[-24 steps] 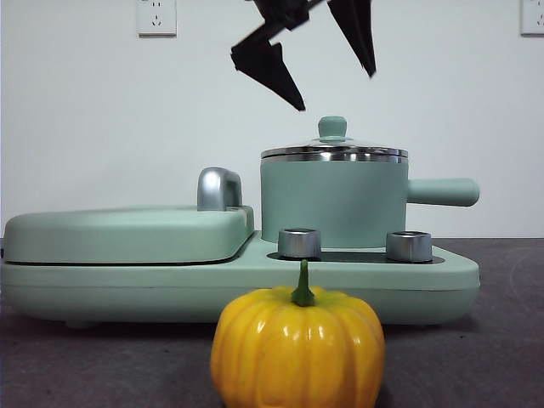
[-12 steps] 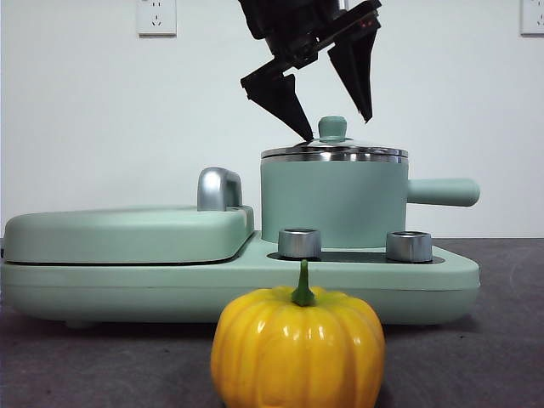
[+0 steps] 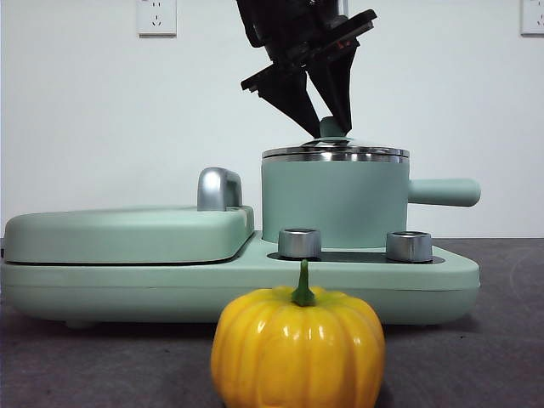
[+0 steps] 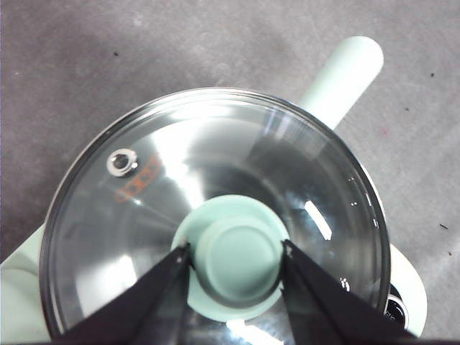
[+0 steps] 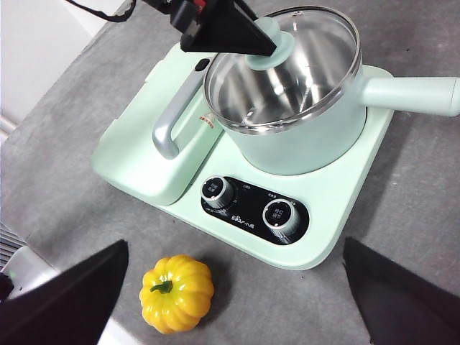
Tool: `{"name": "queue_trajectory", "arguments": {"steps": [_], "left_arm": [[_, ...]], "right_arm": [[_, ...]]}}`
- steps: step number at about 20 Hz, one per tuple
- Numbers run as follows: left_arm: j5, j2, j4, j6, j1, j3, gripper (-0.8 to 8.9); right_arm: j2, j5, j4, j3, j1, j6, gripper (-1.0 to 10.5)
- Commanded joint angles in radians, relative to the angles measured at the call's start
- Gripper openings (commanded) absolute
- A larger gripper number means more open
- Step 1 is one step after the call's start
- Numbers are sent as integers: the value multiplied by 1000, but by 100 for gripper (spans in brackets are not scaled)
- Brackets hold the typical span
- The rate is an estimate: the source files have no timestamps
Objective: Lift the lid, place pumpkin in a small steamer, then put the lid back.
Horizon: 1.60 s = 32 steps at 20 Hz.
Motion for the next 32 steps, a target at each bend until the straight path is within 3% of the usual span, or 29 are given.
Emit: {"name": "queue_trajectory", "arguments": {"steps": [1,3,6,11,18,23,28,32], "left_arm": [[-2,33,9,29,-8,32,180],[-2,33,9,30,-8,32,160],[-2,33,12,36,-8,32,8],[-2,32,-35,39,-3,84,8],[-2,32,-202,53,6,304,8],[-2,-1,-274,54,43,373,9],[-2,-66,-303,54,129,373,9],[-2,-130,-310,54,234,373,9]], "right_arm": [[3,0,10,16,2,-14,476],[3,0,10,16,2,-14,476],[3,0,10,16,2,-14,476],[3,0,10,16,2,-14,476],[37,2,2,46,45,-29,475],[183,75,-59,160,238,-15,475],[352,267,-64,248,559,91,478],[490,328,-58,251,750,148,556]]}}
